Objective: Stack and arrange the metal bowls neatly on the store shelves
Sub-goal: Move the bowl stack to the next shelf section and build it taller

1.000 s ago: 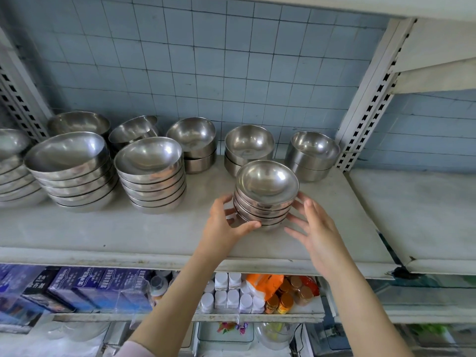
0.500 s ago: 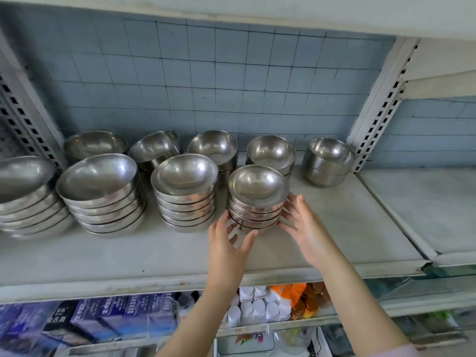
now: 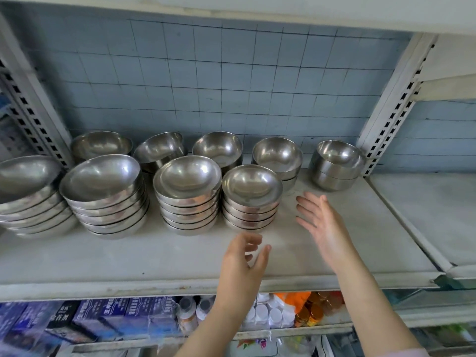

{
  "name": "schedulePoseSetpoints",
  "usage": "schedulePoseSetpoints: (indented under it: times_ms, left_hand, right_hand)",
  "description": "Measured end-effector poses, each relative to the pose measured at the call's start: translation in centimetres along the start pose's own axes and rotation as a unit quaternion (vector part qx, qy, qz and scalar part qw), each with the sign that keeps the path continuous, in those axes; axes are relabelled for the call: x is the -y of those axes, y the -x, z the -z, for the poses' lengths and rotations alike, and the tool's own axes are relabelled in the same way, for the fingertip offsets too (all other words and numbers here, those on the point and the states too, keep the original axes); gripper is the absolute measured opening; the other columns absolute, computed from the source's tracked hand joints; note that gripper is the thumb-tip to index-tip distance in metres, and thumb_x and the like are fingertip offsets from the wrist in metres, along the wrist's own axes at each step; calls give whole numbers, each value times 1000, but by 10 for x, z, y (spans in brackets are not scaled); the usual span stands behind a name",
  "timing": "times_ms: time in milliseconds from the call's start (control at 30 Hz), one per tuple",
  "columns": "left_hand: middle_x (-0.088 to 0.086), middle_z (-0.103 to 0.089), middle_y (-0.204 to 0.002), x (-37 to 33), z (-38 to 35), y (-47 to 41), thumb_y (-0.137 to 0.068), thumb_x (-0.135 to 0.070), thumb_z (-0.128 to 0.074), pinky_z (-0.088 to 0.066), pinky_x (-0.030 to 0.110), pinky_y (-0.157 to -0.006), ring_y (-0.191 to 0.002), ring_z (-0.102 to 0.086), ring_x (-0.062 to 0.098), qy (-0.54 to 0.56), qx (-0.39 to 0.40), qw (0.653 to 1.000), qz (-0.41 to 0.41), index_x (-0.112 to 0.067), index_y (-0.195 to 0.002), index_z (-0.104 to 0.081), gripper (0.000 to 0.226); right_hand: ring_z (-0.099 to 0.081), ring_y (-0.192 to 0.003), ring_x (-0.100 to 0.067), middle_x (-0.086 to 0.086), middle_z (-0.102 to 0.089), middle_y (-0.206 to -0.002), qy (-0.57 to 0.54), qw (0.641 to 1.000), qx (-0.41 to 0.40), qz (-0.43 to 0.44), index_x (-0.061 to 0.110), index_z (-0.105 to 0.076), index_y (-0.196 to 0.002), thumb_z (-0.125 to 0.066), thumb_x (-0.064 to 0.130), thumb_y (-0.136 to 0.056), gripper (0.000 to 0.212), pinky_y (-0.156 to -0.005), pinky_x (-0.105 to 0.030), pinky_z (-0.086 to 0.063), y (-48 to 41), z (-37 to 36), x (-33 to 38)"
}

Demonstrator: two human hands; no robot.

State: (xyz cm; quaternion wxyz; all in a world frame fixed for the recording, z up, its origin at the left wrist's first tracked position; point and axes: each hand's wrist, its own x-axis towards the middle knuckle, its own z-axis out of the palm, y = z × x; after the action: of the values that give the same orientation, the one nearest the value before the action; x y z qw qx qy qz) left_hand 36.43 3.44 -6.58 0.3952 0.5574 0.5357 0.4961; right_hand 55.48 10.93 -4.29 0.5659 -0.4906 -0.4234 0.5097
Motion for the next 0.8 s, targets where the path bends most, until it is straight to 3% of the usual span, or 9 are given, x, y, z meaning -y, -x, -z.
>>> schedulePoseSetpoints:
  times_ms: [167,233,400,533,600,700,800]
  left_hand:
    - [-16,-61,-111,-16,-59,-20,-89,-28,-69,-49,15,-84,-103,-56,-7,-33,69,997,-14,-34,-108,-60,22]
    - [-12,-56,-123,-19,-88,-42,-88,-29,-70,-45,10,-87,-109,-53,-6,-57,90,994,-14,-29,-124,-55,40]
    - [3,-39,-150,-26,-160,-107,-79,-32,-79,-34,19,-101,-134,-43,16,-104,102,989,18,-18,-150,-27,89]
    - [2,-31,-155,-37,-209,-153,-71,-29,-86,-23,9,-100,-140,-31,10,-73,86,993,34,-14,-153,-11,113]
    - [0,-31,-153,-41,-223,-171,-67,-24,-89,-26,14,-106,-139,-30,10,-20,51,997,45,-16,-152,-10,116]
    - [1,-24,-158,-44,-235,-188,-66,-21,-90,-26,35,-117,-144,-26,17,4,12,997,73,-18,-155,0,126]
    - [-1,-35,-153,-39,-237,-191,-62,-17,-91,-29,35,-116,-141,-33,15,12,-8,998,56,-19,-154,-12,122]
  right_hand:
    - [-57,-120,-13,0,-61,-129,15,997,-76,24,21,-51,-132,-37,42,-103,38,-99,-34,-47,-27,74,17]
    - [-56,-122,-13,0,-61,-131,29,996,-80,29,21,-50,-134,-39,39,-103,37,-97,-32,-46,-39,101,24]
    - [-52,-124,-17,-3,-57,-134,64,995,-64,31,17,-49,-136,-38,30,-105,35,-96,-32,-44,-66,154,38]
    - [-53,-125,-13,6,-59,-130,93,994,-31,46,32,-55,-122,-47,31,-101,23,-95,-31,-45,-83,194,46]
    - [-53,-125,-7,7,-59,-134,107,993,-11,44,37,-58,-120,-52,35,-97,23,-97,-31,-46,-90,208,49]
    - [-56,-118,4,8,-59,-135,122,992,18,39,34,-56,-126,-58,35,-93,33,-101,-33,-46,-99,221,51]
    - [-53,-121,6,11,-55,-138,158,985,48,39,34,-51,-133,-65,44,-84,52,-107,-35,-42,-109,222,54]
